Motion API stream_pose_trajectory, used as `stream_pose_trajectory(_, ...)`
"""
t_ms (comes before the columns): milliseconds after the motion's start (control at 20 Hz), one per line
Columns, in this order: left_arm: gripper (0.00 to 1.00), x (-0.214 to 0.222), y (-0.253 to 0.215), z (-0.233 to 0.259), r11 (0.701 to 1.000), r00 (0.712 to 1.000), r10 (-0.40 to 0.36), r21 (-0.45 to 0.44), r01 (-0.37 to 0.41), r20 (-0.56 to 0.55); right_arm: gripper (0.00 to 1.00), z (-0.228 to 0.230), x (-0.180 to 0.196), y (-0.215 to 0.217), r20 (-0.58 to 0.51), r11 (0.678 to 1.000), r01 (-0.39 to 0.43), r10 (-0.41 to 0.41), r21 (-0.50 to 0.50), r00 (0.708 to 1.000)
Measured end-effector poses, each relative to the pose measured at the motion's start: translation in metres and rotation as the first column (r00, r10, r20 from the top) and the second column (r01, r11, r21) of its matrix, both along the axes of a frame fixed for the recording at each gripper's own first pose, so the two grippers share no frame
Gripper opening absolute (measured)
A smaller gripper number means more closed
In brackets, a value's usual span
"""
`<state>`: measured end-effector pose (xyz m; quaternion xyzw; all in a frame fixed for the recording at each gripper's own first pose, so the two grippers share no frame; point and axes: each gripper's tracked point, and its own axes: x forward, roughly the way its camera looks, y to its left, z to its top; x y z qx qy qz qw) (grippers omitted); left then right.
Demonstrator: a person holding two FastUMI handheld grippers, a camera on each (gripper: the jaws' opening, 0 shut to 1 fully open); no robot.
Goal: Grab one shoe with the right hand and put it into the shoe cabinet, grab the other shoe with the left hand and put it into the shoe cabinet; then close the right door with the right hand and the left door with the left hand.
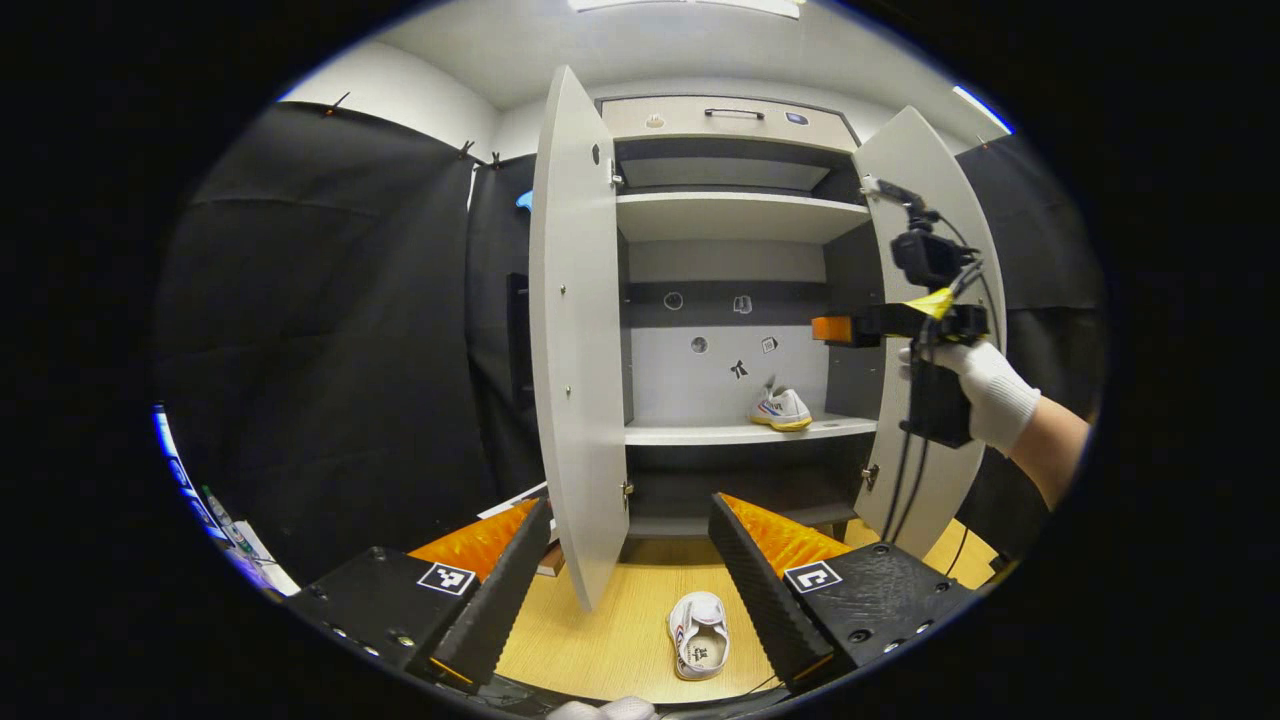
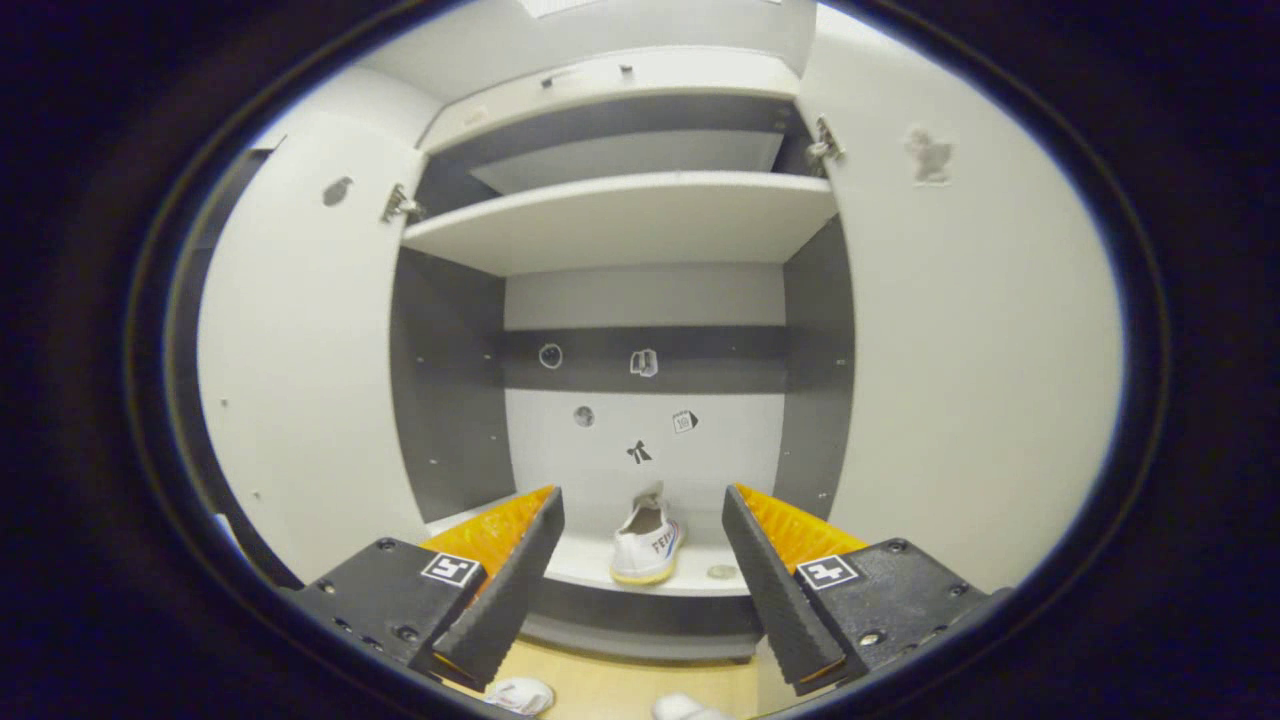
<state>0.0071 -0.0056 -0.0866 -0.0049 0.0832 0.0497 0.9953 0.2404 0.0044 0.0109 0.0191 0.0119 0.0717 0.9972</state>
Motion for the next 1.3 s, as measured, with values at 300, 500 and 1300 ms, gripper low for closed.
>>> stream_pose_trajectory(300, 0.96, 0.004, -0.016, 0.0, 0.997, 0.997, -0.082, 0.009, 0.082, 0.011, 1.0, -0.046, -0.105, -0.024, 0.003, 0.996, 0.049, -0.049, -0.069, 0.999)
stream_pose_trajectory(500, 0.96, 0.001, -0.03, -0.004, 0.99, 0.99, -0.138, 0.027, 0.138, 0.021, 1.0, -0.092, -0.16, -0.029, -0.081, 0.997, 0.059, -0.063, -0.048, 0.995)
stream_pose_trajectory(1300, 0.97, -0.017, -0.049, -0.25, 0.971, 0.905, -0.214, 0.019, 0.237, -0.367, 1.0, -0.107, -0.216, -0.055, -0.183, 0.982, 0.158, -0.175, -0.099, 0.968)
